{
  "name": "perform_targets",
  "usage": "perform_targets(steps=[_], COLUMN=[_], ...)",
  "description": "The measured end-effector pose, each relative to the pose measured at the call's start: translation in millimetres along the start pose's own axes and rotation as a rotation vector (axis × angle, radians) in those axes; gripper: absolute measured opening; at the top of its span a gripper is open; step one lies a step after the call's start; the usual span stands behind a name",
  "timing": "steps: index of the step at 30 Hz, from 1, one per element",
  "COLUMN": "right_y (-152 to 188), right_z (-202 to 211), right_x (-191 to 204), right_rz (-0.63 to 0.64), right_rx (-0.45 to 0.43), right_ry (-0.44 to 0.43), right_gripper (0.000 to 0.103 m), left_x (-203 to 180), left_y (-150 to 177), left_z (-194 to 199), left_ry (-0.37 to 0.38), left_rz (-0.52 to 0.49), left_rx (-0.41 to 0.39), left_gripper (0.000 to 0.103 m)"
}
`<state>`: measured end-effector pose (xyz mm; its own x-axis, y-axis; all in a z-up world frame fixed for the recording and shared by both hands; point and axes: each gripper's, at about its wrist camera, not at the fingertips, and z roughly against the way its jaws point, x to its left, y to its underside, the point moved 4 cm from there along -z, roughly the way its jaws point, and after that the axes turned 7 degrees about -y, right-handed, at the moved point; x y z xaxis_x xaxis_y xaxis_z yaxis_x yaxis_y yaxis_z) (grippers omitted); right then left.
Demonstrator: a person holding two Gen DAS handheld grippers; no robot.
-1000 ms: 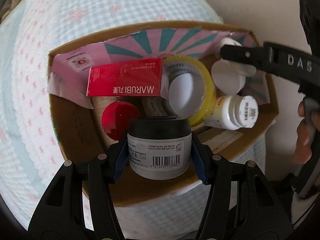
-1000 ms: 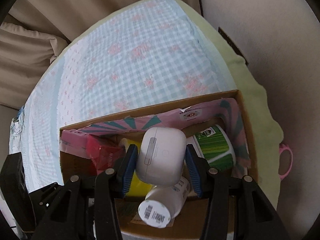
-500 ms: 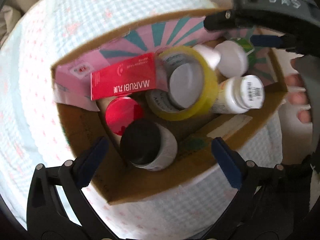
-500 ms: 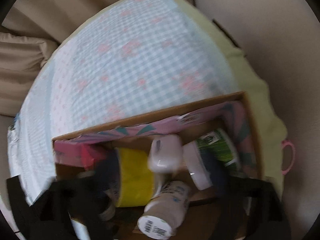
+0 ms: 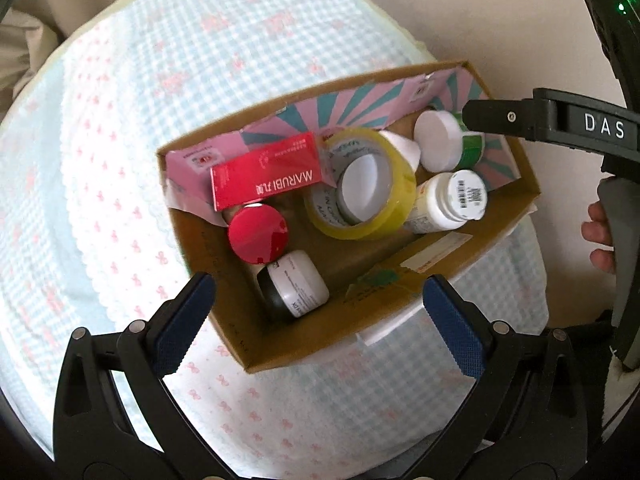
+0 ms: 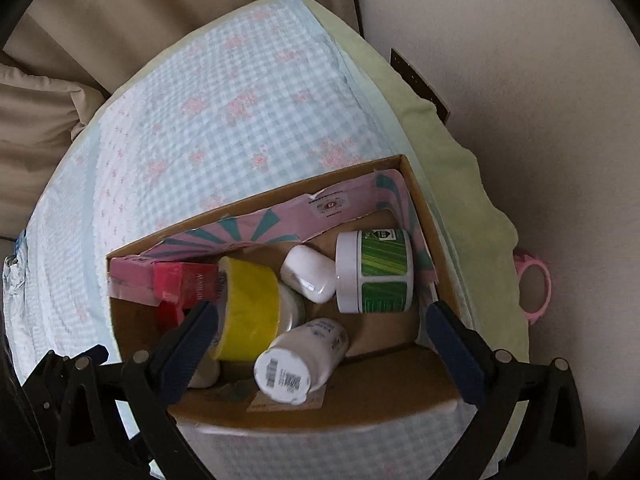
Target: Organize rigid objects
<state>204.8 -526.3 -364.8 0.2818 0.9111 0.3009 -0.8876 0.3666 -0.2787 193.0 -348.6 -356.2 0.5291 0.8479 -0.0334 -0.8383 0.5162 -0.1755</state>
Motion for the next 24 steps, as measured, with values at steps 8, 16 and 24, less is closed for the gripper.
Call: perform_targets(steps=[8,16,24], right_y=[10.2,35.2,73.4], right_z=[48.3,133.2,211.5], right_x=[35.8,115.9,216.7], right_rz=[0.047,0.186,0.353], right_rx=[-0.070,-0.180,-0.325], right_ry=[-0.004,-0.028,-0.069], right_gripper=[0.103,0.103,0.103], left_x=[20.2,88.0,167.2], left_y=[17.8,40.5,107.3], left_z=[56.5,178.4,303.0], left_ry=[-0.004,-0.076,-0.150], left_rz=[0.033,0.139,0.343], left_rx=[-0.103,-0.298,-0.530], left_gripper=[0.103,0.103,0.103])
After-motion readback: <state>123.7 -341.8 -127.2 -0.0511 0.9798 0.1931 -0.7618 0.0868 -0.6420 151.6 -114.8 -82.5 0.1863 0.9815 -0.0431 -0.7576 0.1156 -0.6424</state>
